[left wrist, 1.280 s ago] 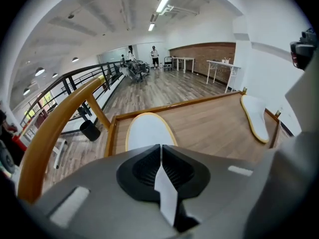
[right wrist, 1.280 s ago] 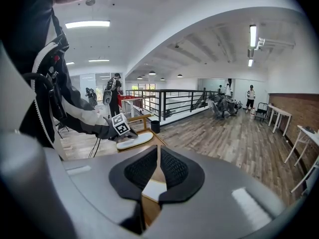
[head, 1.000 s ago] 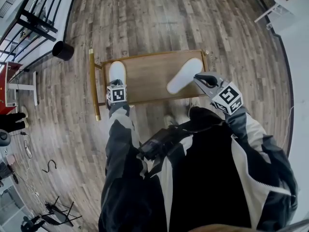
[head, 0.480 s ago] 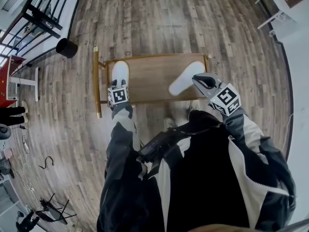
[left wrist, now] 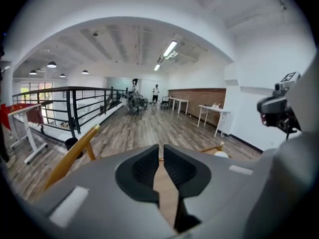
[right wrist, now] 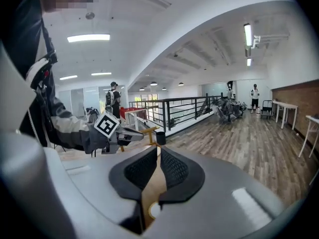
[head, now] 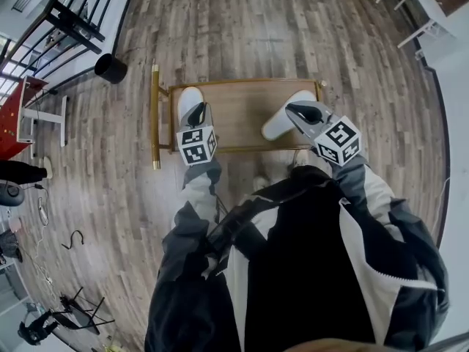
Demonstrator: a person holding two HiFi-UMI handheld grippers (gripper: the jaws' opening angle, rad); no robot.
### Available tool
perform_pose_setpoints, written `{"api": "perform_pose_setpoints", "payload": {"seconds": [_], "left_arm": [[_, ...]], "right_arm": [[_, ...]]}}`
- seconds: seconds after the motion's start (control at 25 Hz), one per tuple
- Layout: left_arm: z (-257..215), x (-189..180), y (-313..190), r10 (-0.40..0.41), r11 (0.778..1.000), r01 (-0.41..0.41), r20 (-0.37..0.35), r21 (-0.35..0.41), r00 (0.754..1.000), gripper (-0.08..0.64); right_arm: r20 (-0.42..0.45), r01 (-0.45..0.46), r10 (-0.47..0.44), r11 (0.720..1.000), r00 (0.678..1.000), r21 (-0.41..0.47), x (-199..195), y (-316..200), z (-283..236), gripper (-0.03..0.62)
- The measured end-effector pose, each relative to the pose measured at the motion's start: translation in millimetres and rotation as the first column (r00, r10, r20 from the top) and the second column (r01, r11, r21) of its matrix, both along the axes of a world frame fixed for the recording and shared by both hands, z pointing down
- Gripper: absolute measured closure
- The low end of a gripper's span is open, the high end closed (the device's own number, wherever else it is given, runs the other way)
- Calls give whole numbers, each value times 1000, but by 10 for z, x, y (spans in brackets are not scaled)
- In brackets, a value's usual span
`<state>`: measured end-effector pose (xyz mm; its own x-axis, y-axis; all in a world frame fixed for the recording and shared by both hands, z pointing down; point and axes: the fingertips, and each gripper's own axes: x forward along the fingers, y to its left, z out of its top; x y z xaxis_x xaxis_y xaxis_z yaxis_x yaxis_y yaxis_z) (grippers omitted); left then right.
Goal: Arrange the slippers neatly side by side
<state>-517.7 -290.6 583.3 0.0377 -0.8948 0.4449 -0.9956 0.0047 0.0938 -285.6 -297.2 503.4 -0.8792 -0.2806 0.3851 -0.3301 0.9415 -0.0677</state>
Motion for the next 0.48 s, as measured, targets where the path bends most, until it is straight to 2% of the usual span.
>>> {"api": "perform_pose_setpoints", "payload": {"seconds": [0.12,0.24,0.36,0.48], "left_arm": [[-513,257,55,47,991,-44,-21,126,999,549],[-999,509,111,100,967,-96,-7,234,995,549],[-1343,762,151,152,942,-154,32,298,988,549],[-1510,897,199,178,928,-182,41,325,983,549]], "right_arm": [[34,-9,9,1000,999,8,-135,23,-121,572],[63,-33,32,999,997,7,-230,40,-251,584],[97,-73,72,997,993,-1,-263,34,-413,589],[129,-94,92,996,987,11,-287,52,-585,589]]}}
